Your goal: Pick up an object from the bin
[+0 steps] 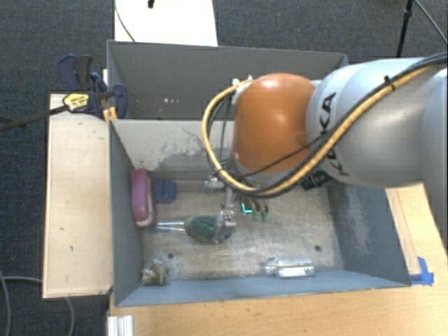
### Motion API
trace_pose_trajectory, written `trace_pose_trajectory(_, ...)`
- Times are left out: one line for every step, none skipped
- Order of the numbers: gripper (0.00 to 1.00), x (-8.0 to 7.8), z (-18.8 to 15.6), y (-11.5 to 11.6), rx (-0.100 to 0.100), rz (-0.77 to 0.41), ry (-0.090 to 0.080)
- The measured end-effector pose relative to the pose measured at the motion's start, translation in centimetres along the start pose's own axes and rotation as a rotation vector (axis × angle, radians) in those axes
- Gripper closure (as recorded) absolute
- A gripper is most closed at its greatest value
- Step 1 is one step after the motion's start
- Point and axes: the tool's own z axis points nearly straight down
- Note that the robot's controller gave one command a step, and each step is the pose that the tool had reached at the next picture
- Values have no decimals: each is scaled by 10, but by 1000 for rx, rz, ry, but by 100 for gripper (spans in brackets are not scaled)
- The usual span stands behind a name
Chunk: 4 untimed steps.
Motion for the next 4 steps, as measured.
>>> trace_pose_trajectory(0,-12,113,-40,1,-207,-1)
trace_pose_trajectory(100,-13,110,-38,0,-201,-7)
trace_pose_trajectory(0,-13,110,-38,-1,-199,-7)
trace_pose_trajectory(100,-14,110,-38,0,-195,-7)
